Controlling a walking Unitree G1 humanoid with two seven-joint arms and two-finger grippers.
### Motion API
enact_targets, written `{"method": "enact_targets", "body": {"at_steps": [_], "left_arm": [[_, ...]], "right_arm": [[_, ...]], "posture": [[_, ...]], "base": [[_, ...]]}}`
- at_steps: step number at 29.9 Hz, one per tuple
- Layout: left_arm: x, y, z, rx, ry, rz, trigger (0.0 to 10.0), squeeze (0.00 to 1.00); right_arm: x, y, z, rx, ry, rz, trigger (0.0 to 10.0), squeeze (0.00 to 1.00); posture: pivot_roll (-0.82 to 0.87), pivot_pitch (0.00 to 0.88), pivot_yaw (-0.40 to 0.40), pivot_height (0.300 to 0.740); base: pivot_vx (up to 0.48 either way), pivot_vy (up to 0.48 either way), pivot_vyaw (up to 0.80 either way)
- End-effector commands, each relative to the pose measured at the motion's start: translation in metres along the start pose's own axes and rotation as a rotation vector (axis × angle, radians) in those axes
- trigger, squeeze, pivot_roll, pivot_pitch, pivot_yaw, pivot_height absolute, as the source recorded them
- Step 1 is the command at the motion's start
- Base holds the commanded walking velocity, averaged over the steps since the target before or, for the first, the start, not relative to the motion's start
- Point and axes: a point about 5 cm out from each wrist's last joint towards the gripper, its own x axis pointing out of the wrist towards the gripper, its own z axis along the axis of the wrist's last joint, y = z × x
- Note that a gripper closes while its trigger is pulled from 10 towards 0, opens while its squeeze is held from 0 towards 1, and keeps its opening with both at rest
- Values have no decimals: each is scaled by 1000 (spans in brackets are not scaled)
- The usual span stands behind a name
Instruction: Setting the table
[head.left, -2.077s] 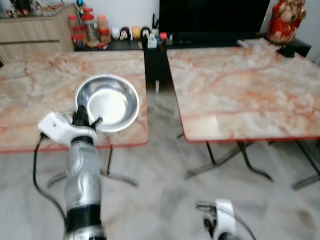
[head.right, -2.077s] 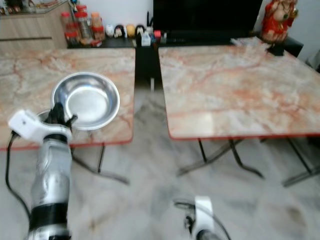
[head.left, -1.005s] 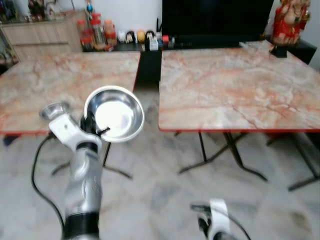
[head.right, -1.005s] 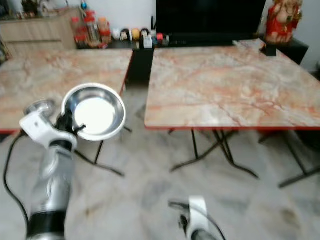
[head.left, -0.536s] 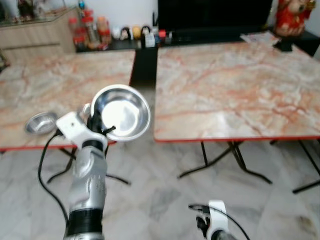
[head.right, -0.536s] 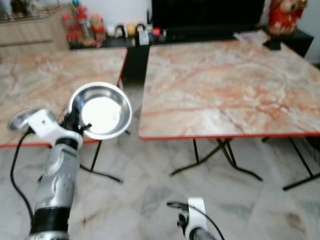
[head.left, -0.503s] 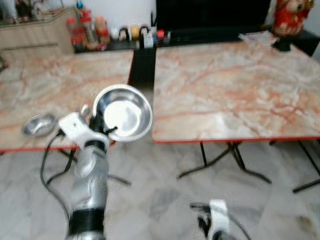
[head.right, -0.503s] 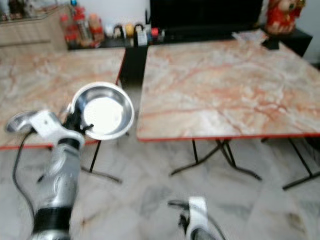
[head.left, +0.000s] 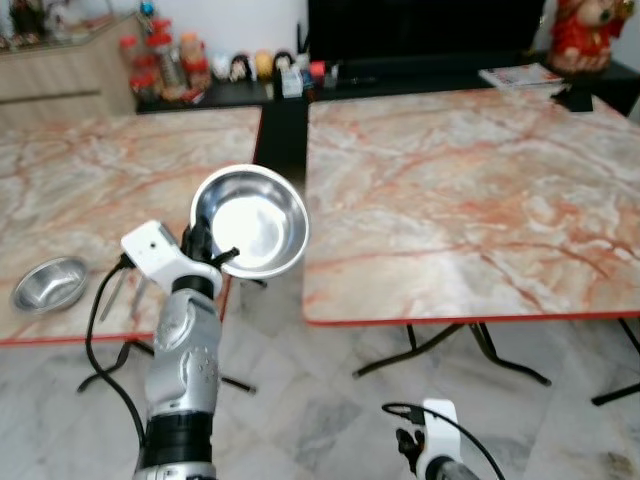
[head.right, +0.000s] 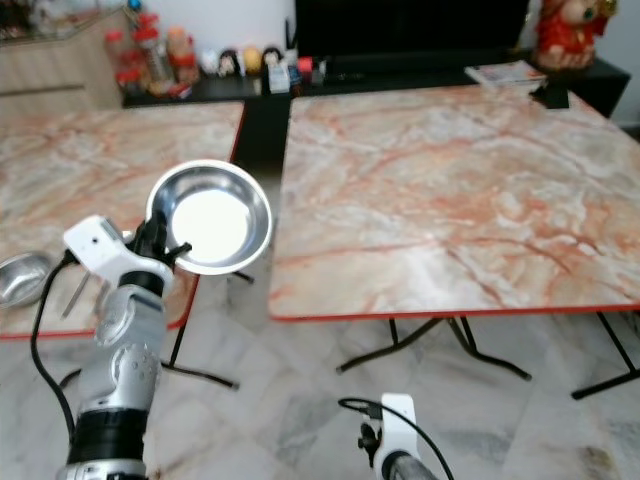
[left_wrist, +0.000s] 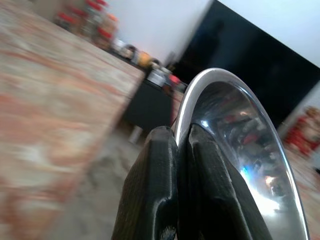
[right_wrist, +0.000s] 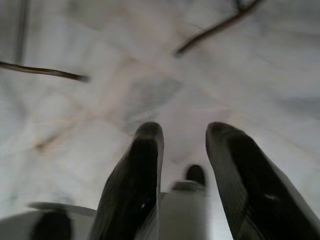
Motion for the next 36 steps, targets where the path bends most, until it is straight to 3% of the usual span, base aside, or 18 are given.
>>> {"method": "enact_targets", "body": {"at_steps": [1, 10, 36], "left_arm": [[2, 8, 9, 2, -29, 18, 10000, 0], [2, 9, 11, 27, -38, 17, 10000, 0], [4, 7, 11, 24, -38, 2, 10000, 0]], "right_arm": [[2, 7, 2, 19, -12, 12, 10000, 0], [2, 7, 2, 13, -10, 14, 10000, 0], [1, 5, 0, 5, 0, 11, 10000, 0]], "posture": [[-100, 0, 42, 740], [-99, 0, 40, 740], [-99, 0, 35, 740]], "base": [[0, 0, 0], [0, 0, 0], [0, -269, 0]]}}
